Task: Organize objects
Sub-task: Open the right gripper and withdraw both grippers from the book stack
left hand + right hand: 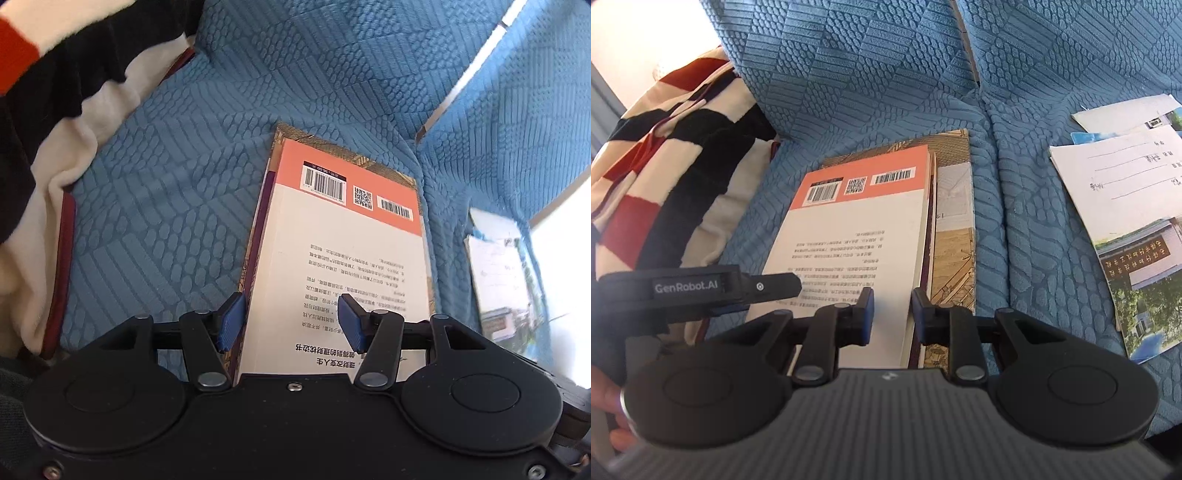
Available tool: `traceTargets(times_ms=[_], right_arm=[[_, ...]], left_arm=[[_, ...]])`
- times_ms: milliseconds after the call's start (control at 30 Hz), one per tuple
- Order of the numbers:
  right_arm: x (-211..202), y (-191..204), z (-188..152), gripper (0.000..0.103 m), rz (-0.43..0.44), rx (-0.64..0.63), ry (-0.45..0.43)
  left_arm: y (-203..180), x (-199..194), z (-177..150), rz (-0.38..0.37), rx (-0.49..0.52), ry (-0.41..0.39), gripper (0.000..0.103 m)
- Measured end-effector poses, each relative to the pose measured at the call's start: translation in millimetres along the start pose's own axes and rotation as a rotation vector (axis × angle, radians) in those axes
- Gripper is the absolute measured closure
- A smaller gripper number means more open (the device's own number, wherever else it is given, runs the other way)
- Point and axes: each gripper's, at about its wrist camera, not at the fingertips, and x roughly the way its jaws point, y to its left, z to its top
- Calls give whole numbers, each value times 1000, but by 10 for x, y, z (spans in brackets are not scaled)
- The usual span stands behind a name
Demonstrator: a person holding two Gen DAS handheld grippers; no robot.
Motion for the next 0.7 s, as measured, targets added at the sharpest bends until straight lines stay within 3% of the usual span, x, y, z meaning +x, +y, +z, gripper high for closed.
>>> traceTargets(times_ms=[133,333,567,700], right_arm=[[-121,41,121,83,-44,-25,-28],[-527,102,379,83,-17,-12,-102],[-1224,142,515,83,1,-4,-185],[-1514,69,483,83,19,70,-207]], left_arm=[[26,-142,43,-19,-23,-32,54],[-147,-499,76,-34,6,-113,53],[-500,-992,29,-65,77,-212,47],[-665,-1262,-27,-91,82,-256,43]])
